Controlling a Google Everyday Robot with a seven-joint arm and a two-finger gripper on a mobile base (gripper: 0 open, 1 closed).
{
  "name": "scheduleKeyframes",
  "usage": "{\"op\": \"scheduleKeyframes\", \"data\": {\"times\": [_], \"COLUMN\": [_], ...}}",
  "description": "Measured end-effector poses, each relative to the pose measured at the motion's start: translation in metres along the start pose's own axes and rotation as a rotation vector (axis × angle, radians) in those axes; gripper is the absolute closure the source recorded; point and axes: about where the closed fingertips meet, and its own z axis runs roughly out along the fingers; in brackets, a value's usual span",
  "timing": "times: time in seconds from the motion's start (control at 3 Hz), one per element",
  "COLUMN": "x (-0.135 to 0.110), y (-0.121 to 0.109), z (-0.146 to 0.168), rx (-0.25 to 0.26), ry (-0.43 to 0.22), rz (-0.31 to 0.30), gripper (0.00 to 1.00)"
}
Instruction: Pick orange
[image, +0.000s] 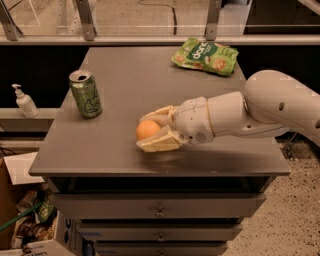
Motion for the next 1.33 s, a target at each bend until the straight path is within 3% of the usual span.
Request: {"op": "scheduleKeyframes", "data": {"times": [1.0, 1.33], "x": [-0.035, -0.057], "y": [-0.047, -0.065], "z": [-0.049, -0.076], "rx": [0.116, 0.170], "ry": [-0.021, -0.028], "rz": [0.015, 0.069], "gripper": [1.00, 1.00]}}
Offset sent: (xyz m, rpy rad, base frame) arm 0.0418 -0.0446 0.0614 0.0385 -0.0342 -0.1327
